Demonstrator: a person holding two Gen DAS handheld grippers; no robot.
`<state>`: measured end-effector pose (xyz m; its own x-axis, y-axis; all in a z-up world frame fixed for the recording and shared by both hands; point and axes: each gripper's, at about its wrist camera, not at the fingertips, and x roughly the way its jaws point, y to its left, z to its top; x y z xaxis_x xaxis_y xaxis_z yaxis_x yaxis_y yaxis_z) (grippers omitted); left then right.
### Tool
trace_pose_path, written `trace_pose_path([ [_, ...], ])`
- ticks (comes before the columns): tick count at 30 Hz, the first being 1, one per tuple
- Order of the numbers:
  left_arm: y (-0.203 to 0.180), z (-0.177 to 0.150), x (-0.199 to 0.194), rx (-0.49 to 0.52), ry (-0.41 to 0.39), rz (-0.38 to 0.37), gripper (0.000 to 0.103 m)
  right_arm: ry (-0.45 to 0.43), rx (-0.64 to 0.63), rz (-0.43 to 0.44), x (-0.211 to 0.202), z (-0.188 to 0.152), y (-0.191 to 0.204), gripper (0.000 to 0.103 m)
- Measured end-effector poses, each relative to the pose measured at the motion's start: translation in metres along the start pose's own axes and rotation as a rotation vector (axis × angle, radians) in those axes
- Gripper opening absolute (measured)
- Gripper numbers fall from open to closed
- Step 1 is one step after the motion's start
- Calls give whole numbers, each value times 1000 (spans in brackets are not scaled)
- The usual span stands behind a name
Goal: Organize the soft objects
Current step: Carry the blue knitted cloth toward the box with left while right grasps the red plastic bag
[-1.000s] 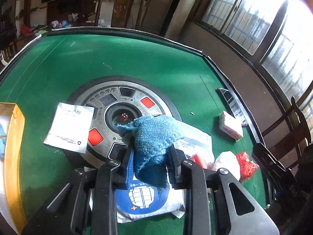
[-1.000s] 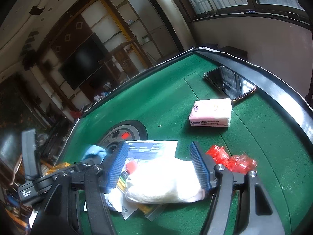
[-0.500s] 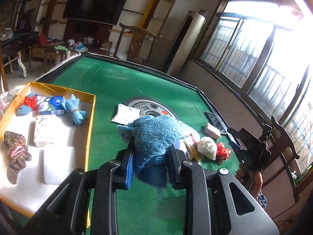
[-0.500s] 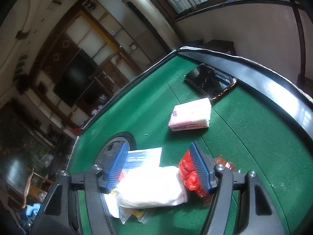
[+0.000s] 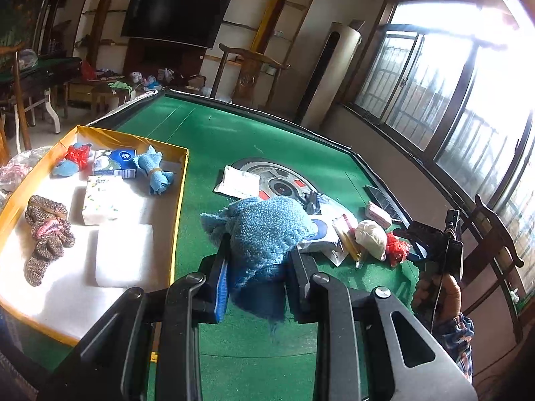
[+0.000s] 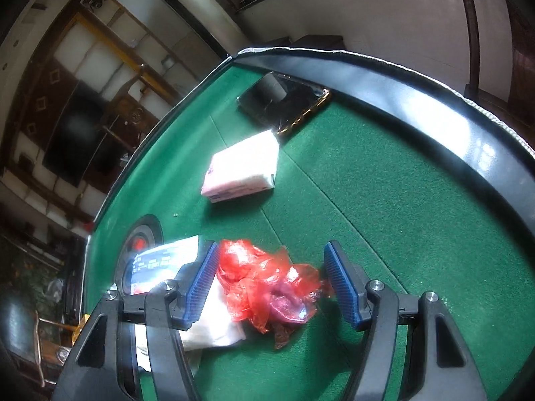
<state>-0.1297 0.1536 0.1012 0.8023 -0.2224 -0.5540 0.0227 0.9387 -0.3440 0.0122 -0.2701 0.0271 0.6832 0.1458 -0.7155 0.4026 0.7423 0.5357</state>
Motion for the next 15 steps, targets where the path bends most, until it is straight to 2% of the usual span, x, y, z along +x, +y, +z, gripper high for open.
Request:
trace_pose_path([
  [2, 2, -2, 0, -2, -2, 5, 25, 25, -32, -4, 4, -2, 7, 59],
  [3, 3, -2, -1, -3, -4, 6, 25, 34, -56, -12, 6, -4, 12, 55],
  [4, 5, -3, -3, -1, -9, 10, 25, 43, -81, -28, 9, -6, 17, 47],
  [5, 7, -3, -6, 2, -17, 19, 25, 46, -109, -48, 11, -9, 21, 33],
  [7, 16, -3, -15, 0, -34, 45, 25, 42, -163, -73, 14, -13, 30, 31],
  [11, 49, -1, -38, -41, -66, 121, 25, 32, -154, -52, 13, -12, 29, 29],
  [15, 89, -2, -54, -88, -70, 233, 25, -67, -120, -8, -6, -9, 25, 29],
])
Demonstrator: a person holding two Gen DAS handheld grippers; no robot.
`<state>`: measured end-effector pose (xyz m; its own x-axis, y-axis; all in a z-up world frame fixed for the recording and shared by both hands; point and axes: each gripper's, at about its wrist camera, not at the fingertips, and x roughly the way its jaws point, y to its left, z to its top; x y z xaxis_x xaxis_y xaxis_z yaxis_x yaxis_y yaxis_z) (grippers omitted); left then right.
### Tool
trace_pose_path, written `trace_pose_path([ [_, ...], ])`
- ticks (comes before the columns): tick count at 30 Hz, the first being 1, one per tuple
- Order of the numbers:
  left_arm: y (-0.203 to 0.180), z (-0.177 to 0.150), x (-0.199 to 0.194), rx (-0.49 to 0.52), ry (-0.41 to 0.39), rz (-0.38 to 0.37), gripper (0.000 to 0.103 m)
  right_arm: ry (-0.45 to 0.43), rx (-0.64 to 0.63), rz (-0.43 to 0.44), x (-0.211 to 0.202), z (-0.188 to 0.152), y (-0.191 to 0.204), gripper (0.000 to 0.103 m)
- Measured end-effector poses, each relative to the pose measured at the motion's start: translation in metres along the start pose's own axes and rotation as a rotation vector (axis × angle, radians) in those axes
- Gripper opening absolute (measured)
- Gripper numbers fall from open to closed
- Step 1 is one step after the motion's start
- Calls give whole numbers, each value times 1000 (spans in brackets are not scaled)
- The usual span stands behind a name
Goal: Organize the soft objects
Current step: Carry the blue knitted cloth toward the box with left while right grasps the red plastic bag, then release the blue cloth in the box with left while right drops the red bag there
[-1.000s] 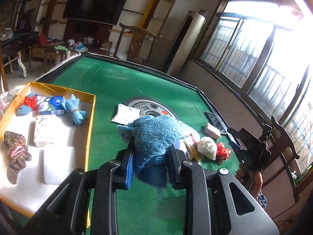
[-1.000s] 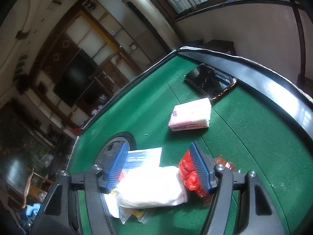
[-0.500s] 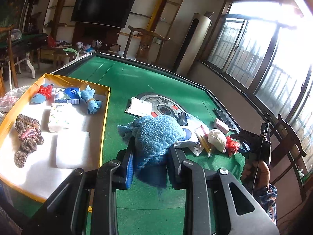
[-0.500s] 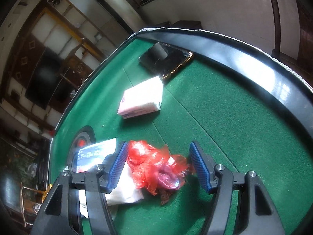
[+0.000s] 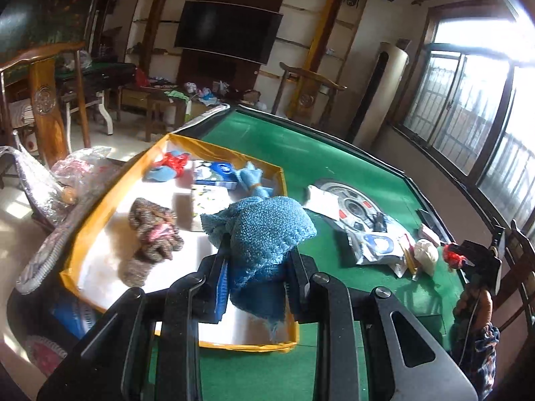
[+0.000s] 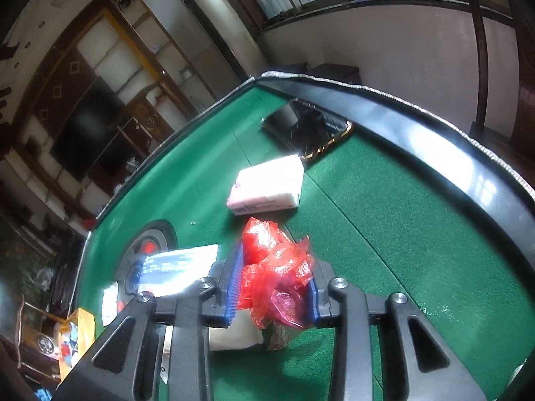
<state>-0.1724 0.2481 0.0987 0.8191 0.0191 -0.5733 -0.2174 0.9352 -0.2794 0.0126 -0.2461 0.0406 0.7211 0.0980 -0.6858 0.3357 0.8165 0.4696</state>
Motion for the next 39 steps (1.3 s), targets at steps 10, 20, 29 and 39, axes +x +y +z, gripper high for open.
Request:
trace_pose_path([
  [10, 54, -8, 41, -24, 195, 142, 25, -165, -131, 35, -38, -11, 50, 29],
  [20, 50, -5, 89, -1, 289, 182, 47, 318, -235, 638, -11, -91, 167, 29],
  [29, 70, -5, 44, -77, 157, 88, 67, 483, -365, 696, 11, -153, 253, 29],
  [39, 95, -14, 14, -140, 92, 27, 69, 499, -617, 556, 37, -216, 350, 29],
])
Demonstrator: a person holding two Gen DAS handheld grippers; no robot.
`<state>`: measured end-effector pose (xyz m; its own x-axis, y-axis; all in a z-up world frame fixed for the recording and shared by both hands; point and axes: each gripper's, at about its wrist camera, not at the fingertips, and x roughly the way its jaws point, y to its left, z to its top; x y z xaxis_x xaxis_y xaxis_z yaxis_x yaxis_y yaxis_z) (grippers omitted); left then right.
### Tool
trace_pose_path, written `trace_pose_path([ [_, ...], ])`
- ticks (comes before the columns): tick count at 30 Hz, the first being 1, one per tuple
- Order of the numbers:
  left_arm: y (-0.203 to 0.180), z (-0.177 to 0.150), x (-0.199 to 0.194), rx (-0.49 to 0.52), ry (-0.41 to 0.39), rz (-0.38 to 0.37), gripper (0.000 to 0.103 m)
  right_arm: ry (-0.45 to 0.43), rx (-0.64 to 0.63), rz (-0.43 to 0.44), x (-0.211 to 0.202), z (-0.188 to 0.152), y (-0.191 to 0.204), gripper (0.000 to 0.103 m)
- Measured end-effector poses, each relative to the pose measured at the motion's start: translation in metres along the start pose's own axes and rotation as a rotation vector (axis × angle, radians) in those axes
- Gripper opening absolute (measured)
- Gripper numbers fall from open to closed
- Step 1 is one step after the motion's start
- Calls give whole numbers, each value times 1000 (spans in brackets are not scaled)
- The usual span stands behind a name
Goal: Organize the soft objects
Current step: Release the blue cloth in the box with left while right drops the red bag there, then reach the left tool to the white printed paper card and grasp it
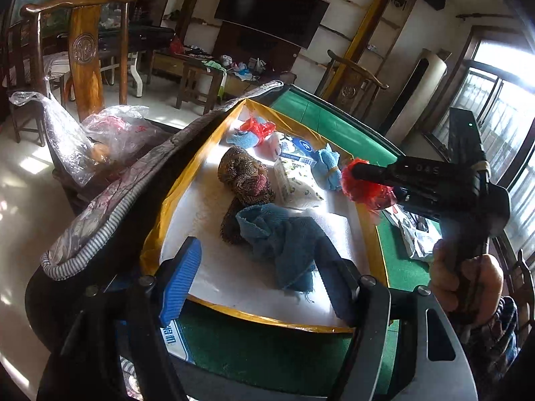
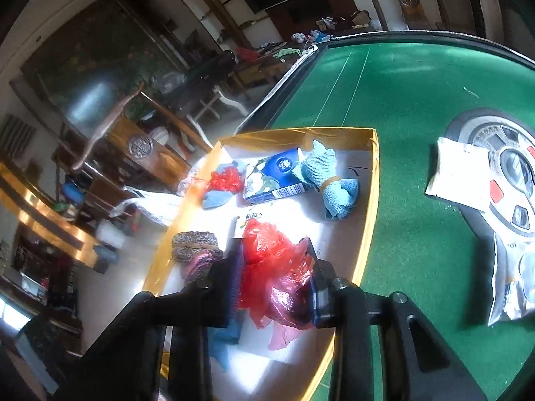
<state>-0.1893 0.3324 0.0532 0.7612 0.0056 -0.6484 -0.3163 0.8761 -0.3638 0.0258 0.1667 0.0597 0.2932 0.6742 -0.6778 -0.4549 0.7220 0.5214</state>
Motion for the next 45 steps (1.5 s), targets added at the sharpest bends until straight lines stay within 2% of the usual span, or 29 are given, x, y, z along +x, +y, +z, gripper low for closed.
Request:
trace_pose_path([
  [3, 12, -4, -6, -28, -10, -10, 70, 15, -74, -91, 17, 0, 14, 29],
  [9, 21, -4, -14, -45, -40, -25, 69, 6, -123, -201, 34, 5, 19, 36],
  [10, 22, -4, -15, -47, -45, -35, 70, 11, -123, -203, 35, 6, 18, 38],
  [12, 22, -3, -17, -52, -54, -54, 70, 8, -110, -204, 33, 9, 15, 48],
  [17, 18, -4, -21, -50, -68, -56, 70, -43, -63, -139, 10, 17, 5, 50],
  [20, 11, -5, -22, -37, -64, -47, 70, -106, -50, -115, -22, 18, -1, 55],
  [24, -5, -7, -22, 1, -62, -41, 70, -199, -53, -133, -74, 7, -22, 56],
  [29, -39, -12, -19, 61, -47, -58, 70, -310, -34, -257, -137, -17, -67, 56],
  [36, -113, -22, -9, 182, 4, -102, 70, -451, 80, -436, -217, -41, -152, 57],
  [40, -163, -28, 5, 261, 40, -125, 70, -521, 142, -493, -249, -48, -187, 58],
  [42, -186, -30, 16, 288, 68, -133, 70, -567, 156, -513, -261, -54, -198, 69],
  [45, -220, -35, 41, 337, 108, -139, 70, -627, 193, -520, -271, -66, -212, 69],
])
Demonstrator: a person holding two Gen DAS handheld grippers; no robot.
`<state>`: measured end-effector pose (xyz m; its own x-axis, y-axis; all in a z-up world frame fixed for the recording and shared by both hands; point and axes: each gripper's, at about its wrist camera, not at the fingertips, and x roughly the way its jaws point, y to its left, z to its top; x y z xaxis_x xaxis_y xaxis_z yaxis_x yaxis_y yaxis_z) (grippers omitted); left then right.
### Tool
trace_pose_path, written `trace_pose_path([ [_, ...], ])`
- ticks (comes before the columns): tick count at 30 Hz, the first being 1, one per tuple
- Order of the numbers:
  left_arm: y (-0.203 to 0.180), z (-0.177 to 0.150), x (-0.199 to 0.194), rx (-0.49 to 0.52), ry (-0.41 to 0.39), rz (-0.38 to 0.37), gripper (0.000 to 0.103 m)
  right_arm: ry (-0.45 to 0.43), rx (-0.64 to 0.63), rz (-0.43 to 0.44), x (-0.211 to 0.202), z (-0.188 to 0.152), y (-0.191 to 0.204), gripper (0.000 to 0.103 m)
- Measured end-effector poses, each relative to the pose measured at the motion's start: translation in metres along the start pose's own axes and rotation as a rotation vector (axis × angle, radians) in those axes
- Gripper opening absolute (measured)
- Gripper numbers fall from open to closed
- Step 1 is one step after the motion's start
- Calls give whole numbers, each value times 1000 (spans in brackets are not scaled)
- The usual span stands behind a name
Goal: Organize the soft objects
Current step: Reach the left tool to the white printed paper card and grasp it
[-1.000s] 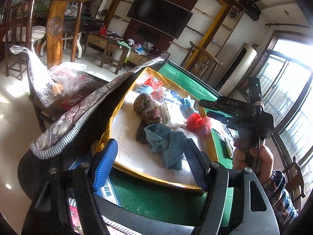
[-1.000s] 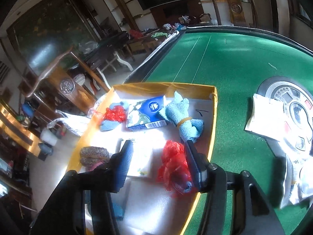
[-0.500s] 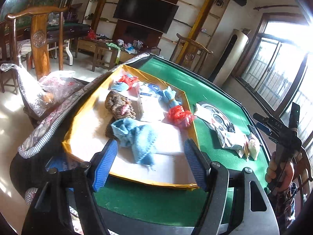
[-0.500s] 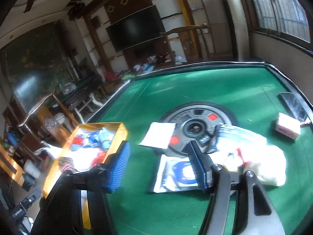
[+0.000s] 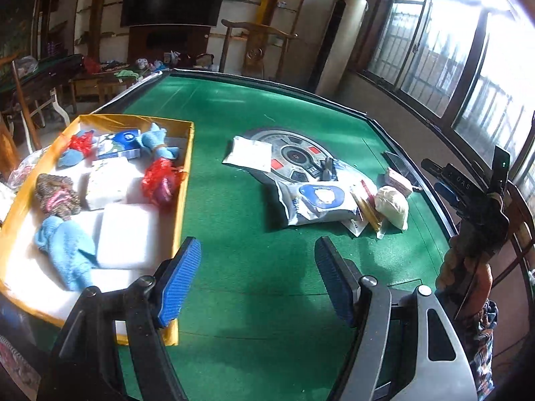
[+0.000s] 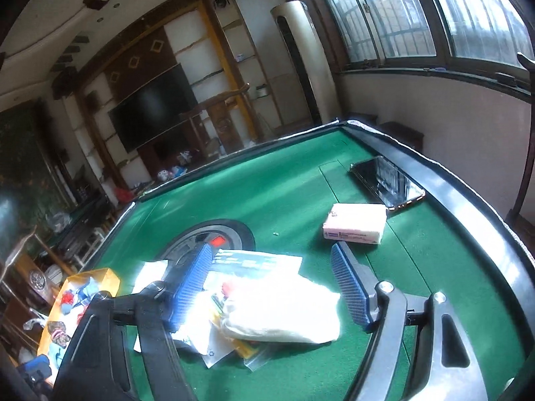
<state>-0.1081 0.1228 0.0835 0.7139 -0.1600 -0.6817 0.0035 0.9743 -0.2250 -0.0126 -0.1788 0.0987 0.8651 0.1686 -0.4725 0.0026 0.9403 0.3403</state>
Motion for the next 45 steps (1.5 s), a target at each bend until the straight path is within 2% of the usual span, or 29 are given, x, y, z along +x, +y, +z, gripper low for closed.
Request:
trace_pose_path([
  [2, -20, 5, 21, 46, 24, 15, 70, 30, 25, 2, 2, 2, -7, 69],
  [6, -51, 23, 52, 125, 54, 22, 70, 13, 34, 14, -4, 3, -8, 69],
  [8, -60, 39, 60, 148, 34, 23, 70, 3, 35, 18, -7, 4, -8, 69],
  [10, -64, 61, 74, 170, 22, 65, 70, -8, 43, 4, -8, 4, -11, 69],
  [12, -56, 86, 97, 143, 24, 123, 70, -12, 70, -3, -8, 4, -17, 69],
  [16, -26, 124, 160, 66, 89, 212, 70, 20, 110, 11, -1, 3, -23, 69],
  [18, -16, 132, 193, 72, 136, 286, 70, 20, 101, 8, 0, 2, -21, 69],
  [21, -4, 132, 235, 76, 215, 348, 70, 13, 83, -6, 1, 2, -19, 69],
  [22, -1, 131, 244, 69, 235, 355, 74, 14, 79, -9, 1, 2, -18, 69],
  [23, 2, 131, 248, 54, 219, 333, 80, 17, 77, -11, 3, 2, -18, 69],
  [25, 5, 130, 251, 36, 194, 334, 98, 27, 80, -4, 6, 2, -19, 69],
  [27, 9, 124, 253, -26, 201, 269, 103, 32, 77, -3, 7, 2, -17, 69],
  [29, 4, 123, 250, 10, 207, 242, 103, 39, 70, -6, 9, 1, -16, 69],
  [30, 2, 124, 248, 34, 205, 215, 94, 45, 68, -4, 11, 1, -15, 69],
  [31, -3, 124, 245, 61, 193, 184, 70, 49, 66, -4, 11, 0, -14, 69],
  [35, -22, 121, 234, 145, 166, 174, 61, 57, 54, -22, 13, -2, -12, 69],
  [36, -25, 120, 229, 161, 161, 167, 37, 59, 56, -27, 13, -2, -12, 69],
  [38, -29, 122, 219, 149, 161, 130, 18, 65, 60, -39, 15, -3, -14, 69],
  [40, -34, 123, 210, 154, 163, 105, 13, 69, 63, -53, 16, -4, -16, 69],
  [45, -49, 108, 192, 185, 169, 28, 10, 88, 65, -51, 19, -5, -17, 69],
])
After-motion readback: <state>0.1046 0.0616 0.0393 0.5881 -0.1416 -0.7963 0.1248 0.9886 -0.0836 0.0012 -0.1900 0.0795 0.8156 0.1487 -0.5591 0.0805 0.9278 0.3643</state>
